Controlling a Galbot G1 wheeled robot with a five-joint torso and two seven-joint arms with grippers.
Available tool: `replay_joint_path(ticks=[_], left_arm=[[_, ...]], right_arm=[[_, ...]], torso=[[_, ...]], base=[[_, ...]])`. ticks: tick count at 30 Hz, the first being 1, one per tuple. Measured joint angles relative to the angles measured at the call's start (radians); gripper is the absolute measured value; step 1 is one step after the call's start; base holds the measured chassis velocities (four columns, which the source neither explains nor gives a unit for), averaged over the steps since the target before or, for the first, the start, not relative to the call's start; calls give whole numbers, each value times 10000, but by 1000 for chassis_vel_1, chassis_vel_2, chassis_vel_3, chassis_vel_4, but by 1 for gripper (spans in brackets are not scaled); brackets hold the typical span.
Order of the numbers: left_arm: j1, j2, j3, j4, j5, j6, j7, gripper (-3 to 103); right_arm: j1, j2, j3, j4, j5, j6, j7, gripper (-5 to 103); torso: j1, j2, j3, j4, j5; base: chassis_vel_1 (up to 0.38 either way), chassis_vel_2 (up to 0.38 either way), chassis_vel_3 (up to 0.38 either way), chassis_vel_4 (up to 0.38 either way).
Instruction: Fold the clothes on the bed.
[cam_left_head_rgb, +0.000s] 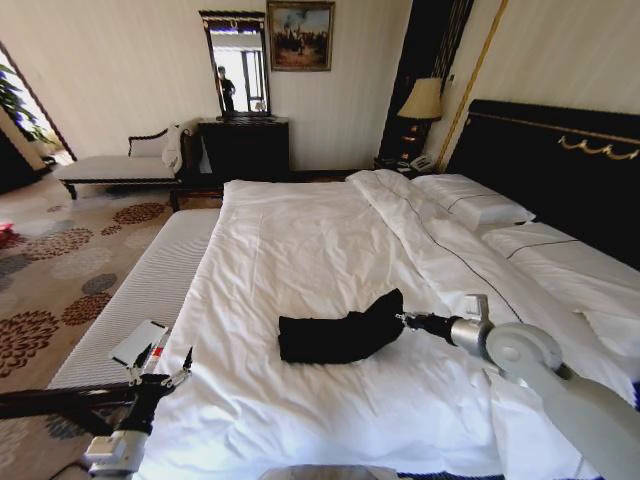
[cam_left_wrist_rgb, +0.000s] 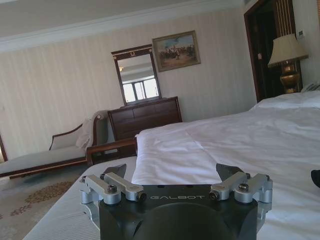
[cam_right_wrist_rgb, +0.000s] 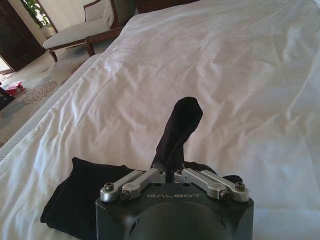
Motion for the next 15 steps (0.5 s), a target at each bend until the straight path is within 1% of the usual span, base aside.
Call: replay_joint_path(ticks=[4,10,15], left_arm=[[0,0,0,0,0,0,0,100],[0,0,0,0,0,0,0,100],[0,0,0,0,0,0,0,100]], right_arm=[[349,24,-301,269,280,0,314,2],[1125,229,-770,388,984,0,878,2],[1509,376,-1036,492,1041,0,919,2]], torso=[[0,-1,0,0,1],[0,-1,0,1,2],[0,0,0,0,1]], base=[[0,0,0,0],[0,0,0,0],[0,0,0,0]])
